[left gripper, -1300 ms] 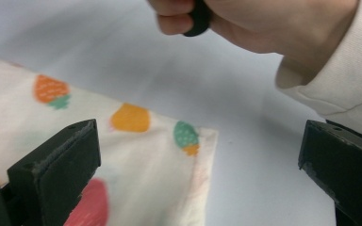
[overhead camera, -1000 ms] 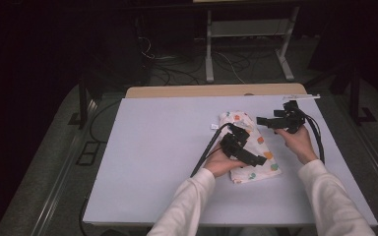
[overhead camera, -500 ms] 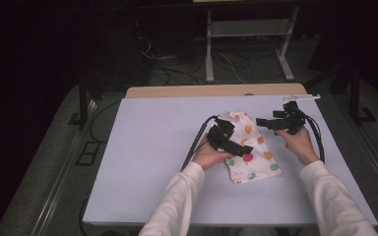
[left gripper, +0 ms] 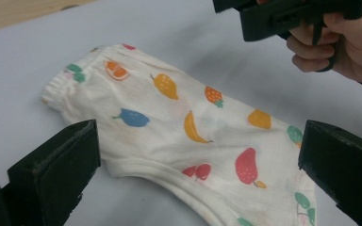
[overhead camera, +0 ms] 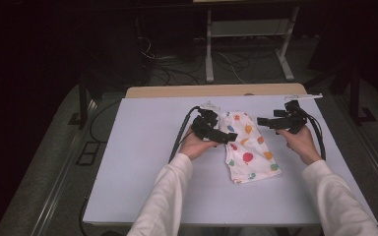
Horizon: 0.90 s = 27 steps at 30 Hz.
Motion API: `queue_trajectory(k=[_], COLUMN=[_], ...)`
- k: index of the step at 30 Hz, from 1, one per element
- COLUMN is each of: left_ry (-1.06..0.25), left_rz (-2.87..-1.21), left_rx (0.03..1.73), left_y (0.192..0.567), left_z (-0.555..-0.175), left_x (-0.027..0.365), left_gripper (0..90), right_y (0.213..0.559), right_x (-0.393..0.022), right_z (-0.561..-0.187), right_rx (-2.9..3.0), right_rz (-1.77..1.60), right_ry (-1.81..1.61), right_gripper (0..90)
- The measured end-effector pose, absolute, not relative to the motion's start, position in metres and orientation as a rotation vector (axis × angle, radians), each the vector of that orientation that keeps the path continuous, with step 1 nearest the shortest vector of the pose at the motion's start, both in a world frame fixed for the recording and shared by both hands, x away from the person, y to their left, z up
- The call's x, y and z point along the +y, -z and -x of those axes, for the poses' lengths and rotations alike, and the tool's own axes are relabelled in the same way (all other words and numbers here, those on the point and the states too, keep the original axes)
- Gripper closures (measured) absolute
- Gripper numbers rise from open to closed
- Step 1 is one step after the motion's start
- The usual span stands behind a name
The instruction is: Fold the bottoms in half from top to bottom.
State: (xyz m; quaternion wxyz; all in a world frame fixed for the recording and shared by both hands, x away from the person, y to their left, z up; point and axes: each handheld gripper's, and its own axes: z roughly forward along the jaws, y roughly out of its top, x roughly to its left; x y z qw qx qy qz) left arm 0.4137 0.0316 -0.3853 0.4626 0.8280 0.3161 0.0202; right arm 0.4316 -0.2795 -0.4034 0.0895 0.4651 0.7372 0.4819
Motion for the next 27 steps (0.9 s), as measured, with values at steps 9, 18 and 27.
queue_trajectory(k=[9, 18, 27], left_ry=[-0.072, -0.083, -0.094], left_rz=[-2.007, -2.0, -1.998], left_rx=[0.826, 0.854, 0.868], left_y=[0.383, 0.38, 0.375], left_z=[-0.427, -0.438, -0.452], left_x=[0.046, 0.051, 0.055], left_gripper=[0.0, 0.0, 0.0], right_y=[0.396, 0.389, 0.386], right_x=[-0.275, -0.274, -0.271], right_z=[-0.437, -0.443, -0.45], right_rx=[2.215, 2.231, 2.248], right_rz=[-1.363, -1.357, -1.353], right_ry=[-1.389, -1.387, -1.395], right_gripper=[0.0, 0.0, 0.0])
